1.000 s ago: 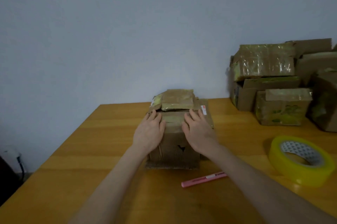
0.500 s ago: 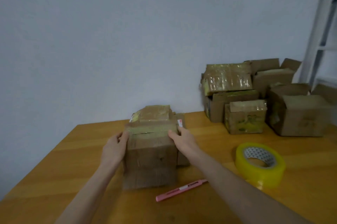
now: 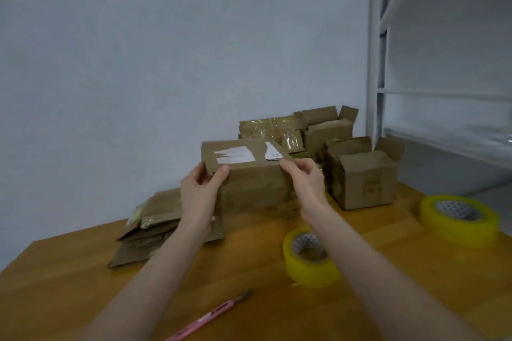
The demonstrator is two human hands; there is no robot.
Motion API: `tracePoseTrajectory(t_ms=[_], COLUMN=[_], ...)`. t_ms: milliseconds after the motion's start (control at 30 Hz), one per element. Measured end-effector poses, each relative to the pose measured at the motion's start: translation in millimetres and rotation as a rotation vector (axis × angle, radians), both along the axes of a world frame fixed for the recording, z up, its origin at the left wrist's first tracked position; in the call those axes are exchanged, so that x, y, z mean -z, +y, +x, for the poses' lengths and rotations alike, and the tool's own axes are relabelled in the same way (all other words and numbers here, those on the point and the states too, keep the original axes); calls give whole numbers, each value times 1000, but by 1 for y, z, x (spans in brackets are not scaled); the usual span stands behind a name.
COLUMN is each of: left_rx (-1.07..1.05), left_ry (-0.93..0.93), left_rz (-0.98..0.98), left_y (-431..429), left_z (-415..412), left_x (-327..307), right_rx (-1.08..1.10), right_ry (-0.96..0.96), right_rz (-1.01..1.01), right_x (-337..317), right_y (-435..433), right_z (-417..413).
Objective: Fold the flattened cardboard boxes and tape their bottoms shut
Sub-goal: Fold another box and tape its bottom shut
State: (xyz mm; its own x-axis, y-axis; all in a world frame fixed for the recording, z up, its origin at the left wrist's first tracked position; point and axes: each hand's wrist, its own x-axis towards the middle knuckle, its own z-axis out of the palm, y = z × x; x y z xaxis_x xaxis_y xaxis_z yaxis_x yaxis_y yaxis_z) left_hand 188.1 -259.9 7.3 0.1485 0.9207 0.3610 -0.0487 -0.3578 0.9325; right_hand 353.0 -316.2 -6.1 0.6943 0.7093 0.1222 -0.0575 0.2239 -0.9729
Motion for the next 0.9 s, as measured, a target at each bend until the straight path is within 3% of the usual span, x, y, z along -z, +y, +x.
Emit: tracePoseTrajectory(t_ms=[300, 400, 533, 633, 900], left_rx=[184, 275, 403, 459, 336], left_ry=[98, 152, 377, 509, 530], left_rz=[180, 162, 91, 42, 40], left_y=[37, 48, 55, 57, 68], left_z=[163, 215, 266, 281, 247], left_x=[-12, -14, 4, 15, 22], right_rx=[354, 503, 451, 430, 515], right_ry=[18, -77, -218, -338, -338], right_rz=[118, -61, -409, -545, -470], right_x=[-8, -6, 11, 25, 31], right_y=[19, 37, 57, 62, 57], right_z=[137, 175, 188, 183, 170])
